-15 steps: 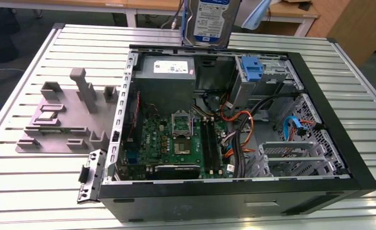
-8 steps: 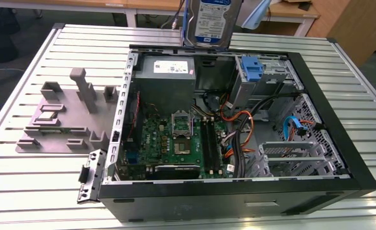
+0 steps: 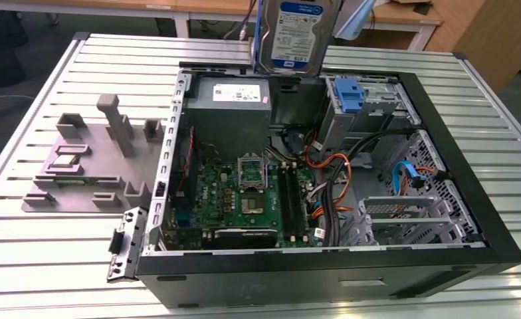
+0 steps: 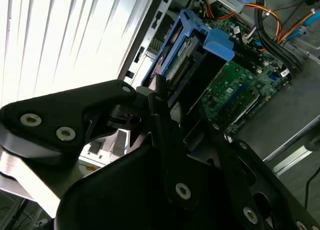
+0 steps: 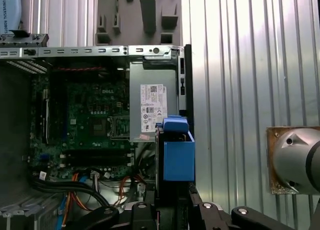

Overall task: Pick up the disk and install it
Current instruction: 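Pick up the disk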

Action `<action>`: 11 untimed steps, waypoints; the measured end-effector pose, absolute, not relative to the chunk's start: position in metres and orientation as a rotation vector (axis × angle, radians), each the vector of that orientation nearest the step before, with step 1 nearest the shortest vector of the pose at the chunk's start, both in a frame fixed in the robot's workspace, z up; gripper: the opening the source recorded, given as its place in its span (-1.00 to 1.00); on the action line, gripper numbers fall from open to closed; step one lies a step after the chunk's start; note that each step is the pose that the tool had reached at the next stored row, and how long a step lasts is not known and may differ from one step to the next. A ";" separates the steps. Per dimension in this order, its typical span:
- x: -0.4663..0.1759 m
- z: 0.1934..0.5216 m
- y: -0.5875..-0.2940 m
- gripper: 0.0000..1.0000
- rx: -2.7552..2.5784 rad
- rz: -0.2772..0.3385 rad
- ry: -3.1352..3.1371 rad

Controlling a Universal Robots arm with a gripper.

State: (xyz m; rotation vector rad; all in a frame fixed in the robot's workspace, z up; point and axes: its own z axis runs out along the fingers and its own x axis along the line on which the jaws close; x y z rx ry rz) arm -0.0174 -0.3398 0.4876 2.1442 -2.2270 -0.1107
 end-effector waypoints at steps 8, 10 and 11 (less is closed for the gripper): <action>-0.017 0.488 -0.364 -0.31 2.137 -0.095 -2.221; -0.017 0.487 -0.372 -0.31 2.137 -0.094 -2.221; -0.017 0.487 -0.377 -0.31 2.137 -0.094 -2.221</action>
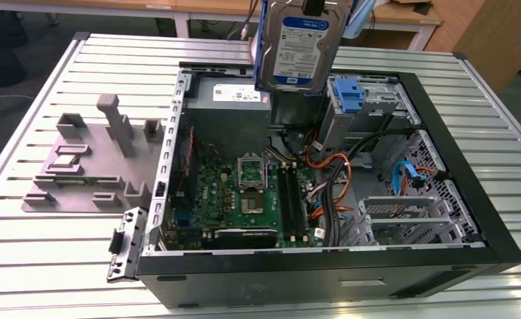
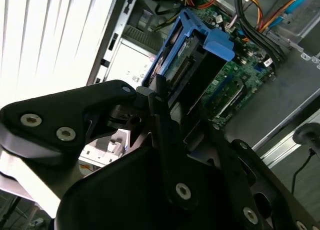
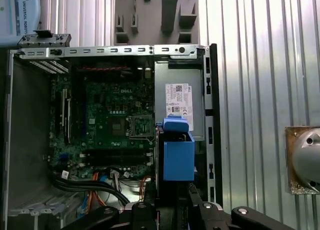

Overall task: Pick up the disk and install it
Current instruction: 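Pick up the disk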

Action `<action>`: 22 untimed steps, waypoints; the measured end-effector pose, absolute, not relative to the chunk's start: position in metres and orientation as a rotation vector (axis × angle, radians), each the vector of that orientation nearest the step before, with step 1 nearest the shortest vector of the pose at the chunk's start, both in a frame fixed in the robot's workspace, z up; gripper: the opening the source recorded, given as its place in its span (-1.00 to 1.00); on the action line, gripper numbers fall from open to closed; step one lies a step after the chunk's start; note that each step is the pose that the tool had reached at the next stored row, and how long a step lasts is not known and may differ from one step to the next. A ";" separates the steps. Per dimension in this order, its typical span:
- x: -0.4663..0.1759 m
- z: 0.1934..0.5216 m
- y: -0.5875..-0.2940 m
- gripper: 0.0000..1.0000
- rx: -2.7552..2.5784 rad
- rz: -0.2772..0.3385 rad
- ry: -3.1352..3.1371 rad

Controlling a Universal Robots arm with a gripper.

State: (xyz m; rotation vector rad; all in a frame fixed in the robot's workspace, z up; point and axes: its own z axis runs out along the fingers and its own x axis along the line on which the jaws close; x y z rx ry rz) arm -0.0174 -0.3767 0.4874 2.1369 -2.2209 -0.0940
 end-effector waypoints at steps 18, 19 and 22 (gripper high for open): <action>-0.017 0.486 -0.447 -0.31 2.137 -0.094 -2.221; -0.017 0.486 -0.451 -0.31 2.137 -0.094 -2.221; -0.017 0.486 -0.464 -0.31 2.137 -0.093 -2.221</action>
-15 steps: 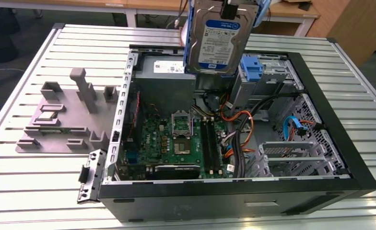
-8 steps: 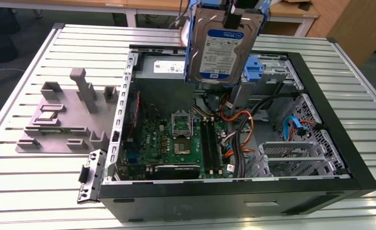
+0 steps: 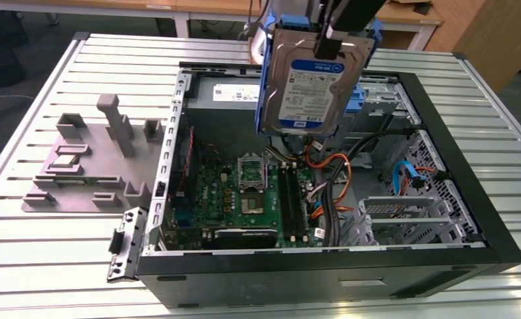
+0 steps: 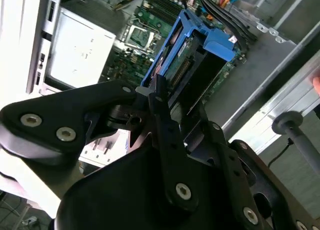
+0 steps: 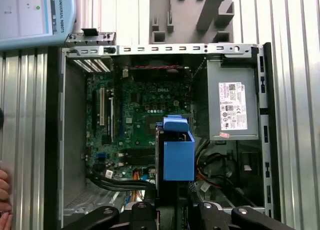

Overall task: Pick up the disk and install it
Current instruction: 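Pick up the disk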

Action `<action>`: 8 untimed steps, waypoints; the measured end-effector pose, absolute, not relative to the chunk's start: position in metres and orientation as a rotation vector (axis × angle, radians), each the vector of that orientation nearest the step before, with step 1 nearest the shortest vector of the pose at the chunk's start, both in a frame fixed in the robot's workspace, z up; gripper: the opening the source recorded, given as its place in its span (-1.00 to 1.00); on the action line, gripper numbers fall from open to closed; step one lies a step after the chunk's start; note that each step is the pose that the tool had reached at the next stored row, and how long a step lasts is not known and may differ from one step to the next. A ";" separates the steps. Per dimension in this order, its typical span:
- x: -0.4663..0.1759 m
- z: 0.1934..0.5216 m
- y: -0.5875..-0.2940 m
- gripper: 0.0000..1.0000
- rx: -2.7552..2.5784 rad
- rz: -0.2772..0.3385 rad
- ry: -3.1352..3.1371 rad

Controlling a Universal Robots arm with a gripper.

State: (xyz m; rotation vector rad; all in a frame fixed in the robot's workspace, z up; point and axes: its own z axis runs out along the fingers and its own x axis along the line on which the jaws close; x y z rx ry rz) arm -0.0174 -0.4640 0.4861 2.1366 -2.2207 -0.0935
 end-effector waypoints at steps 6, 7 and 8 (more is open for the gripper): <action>-0.017 0.486 -0.490 -0.31 2.137 -0.093 -2.221; -0.017 0.486 -0.494 -0.31 2.136 -0.093 -2.221; -0.017 0.485 -0.498 -0.31 2.137 -0.093 -2.221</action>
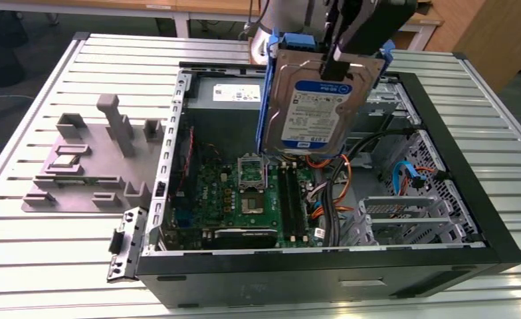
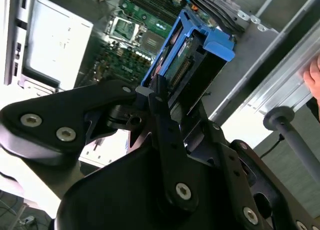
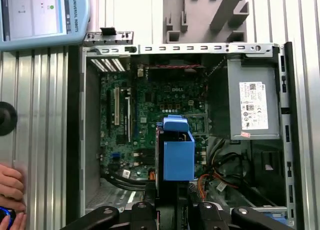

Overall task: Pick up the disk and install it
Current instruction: 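Pick up the disk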

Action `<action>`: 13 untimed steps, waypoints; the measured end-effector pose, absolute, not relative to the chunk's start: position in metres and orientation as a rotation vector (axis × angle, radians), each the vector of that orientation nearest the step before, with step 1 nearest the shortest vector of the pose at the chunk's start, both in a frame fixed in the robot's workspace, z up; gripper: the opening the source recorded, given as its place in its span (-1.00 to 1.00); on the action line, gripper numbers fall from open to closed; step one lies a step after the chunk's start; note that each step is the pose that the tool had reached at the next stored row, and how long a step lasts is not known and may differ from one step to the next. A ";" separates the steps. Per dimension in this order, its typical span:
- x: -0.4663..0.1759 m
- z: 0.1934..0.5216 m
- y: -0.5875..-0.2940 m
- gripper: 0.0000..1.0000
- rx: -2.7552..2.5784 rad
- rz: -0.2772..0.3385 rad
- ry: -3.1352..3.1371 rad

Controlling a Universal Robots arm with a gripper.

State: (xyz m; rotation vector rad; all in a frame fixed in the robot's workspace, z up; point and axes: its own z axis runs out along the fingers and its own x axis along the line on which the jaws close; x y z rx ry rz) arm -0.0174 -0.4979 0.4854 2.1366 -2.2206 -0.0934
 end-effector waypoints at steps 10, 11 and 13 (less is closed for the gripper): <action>-0.017 0.485 -0.521 -0.31 2.136 -0.093 -2.221; -0.017 0.485 -0.521 -0.31 2.137 -0.093 -2.221; -0.017 0.485 -0.521 -0.31 2.137 -0.093 -2.220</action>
